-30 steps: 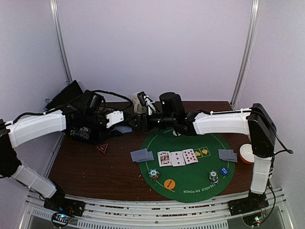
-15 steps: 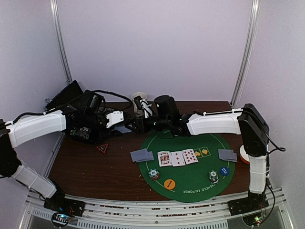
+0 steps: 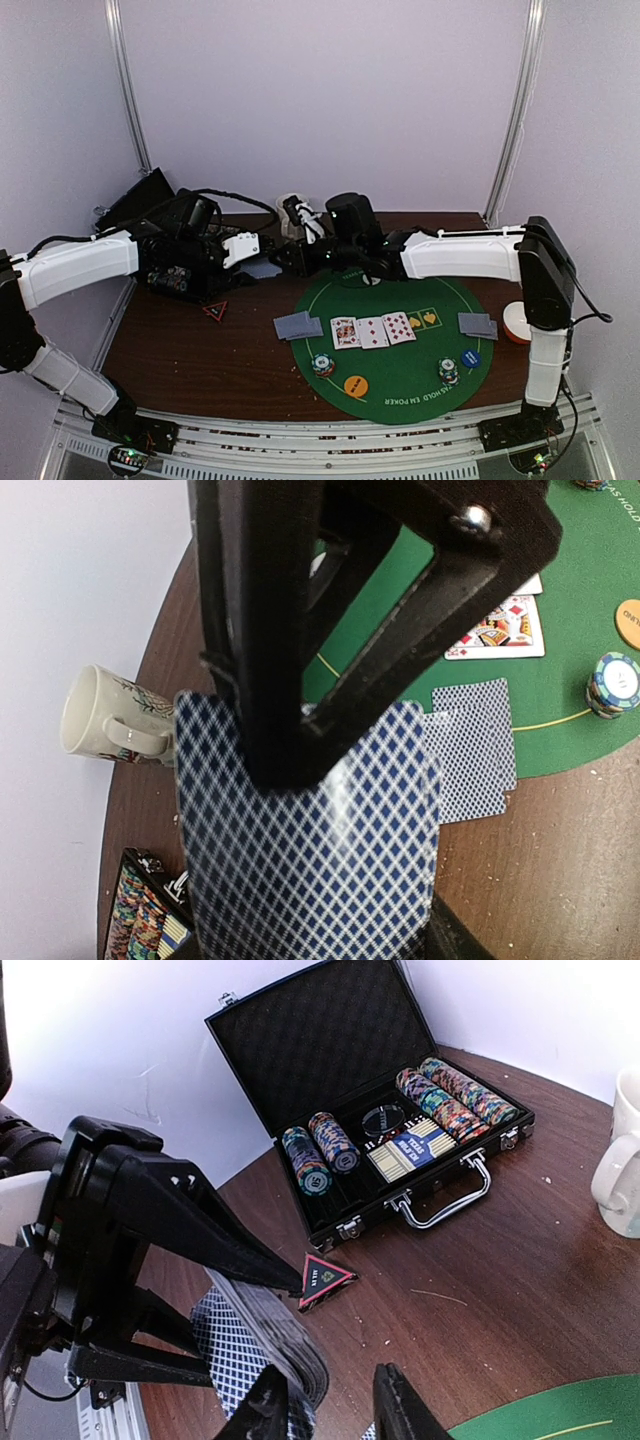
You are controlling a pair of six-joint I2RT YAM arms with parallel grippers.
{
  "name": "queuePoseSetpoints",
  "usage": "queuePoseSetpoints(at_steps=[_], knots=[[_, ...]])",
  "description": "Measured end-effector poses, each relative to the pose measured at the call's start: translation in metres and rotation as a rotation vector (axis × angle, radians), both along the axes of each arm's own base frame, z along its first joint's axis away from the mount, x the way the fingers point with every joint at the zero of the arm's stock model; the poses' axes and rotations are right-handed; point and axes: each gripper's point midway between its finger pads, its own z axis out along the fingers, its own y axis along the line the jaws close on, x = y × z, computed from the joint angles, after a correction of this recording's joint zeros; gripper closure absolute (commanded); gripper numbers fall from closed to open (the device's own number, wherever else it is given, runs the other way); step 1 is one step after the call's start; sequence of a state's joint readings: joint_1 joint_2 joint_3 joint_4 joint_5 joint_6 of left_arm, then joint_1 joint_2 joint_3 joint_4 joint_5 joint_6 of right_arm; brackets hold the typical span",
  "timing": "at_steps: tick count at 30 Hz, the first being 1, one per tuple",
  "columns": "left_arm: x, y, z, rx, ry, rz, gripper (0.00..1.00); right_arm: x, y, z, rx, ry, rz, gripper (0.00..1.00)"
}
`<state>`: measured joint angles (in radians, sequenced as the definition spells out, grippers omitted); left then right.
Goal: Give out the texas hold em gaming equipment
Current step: Pick up the poker card from the face-down deck piles.
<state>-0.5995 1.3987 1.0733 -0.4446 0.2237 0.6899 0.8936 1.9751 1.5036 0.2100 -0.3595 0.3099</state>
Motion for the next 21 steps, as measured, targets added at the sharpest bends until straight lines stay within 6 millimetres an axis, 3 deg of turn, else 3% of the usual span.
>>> queuePoseSetpoints(at_steps=[9, 21], knots=[[0.0, 0.001, -0.001, 0.003, 0.001, 0.002, 0.5, -0.01, 0.002, -0.005, -0.041, -0.006, 0.025, 0.96], [0.0, 0.001, -0.001, 0.004, 0.001, 0.002, 0.5, -0.015, -0.008, 0.005, -0.09, -0.034, 0.016, 1.0]])
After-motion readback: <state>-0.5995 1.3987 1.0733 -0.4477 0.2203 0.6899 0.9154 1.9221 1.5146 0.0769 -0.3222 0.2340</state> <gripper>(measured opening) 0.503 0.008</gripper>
